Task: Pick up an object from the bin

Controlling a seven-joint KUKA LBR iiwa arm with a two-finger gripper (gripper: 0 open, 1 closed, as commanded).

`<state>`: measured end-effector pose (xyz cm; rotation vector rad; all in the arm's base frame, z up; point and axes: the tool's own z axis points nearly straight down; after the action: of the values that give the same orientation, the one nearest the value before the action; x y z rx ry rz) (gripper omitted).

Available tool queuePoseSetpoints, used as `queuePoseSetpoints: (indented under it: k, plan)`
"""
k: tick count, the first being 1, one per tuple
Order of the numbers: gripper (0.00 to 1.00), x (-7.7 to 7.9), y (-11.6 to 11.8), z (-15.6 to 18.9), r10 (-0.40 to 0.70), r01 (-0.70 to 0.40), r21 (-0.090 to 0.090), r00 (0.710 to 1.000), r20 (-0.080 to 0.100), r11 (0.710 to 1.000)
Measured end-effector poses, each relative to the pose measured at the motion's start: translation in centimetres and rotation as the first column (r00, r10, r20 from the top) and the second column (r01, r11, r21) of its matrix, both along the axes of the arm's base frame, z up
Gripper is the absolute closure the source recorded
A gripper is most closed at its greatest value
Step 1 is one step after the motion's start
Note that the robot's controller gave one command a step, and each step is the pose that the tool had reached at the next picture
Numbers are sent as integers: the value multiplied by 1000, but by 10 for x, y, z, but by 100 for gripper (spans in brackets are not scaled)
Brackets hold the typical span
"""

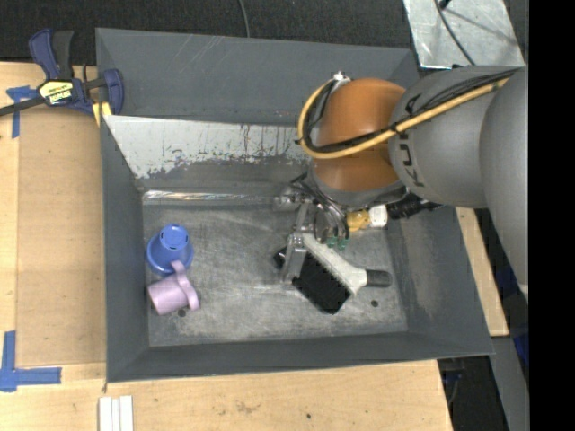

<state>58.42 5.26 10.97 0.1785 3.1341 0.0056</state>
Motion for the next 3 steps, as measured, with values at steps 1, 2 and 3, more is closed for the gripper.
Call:
queuePoseSetpoints:
  k: [1, 2, 3]
  plan:
    - [0, -1, -36, -17, -122, 122, -4, 993, -2, 993]
    - [100, 0, -54, -33, -148, 148, 3, 989, 3, 989]
    - [100, 0, -55, -34, -156, 156, 4, 988, 3, 988]
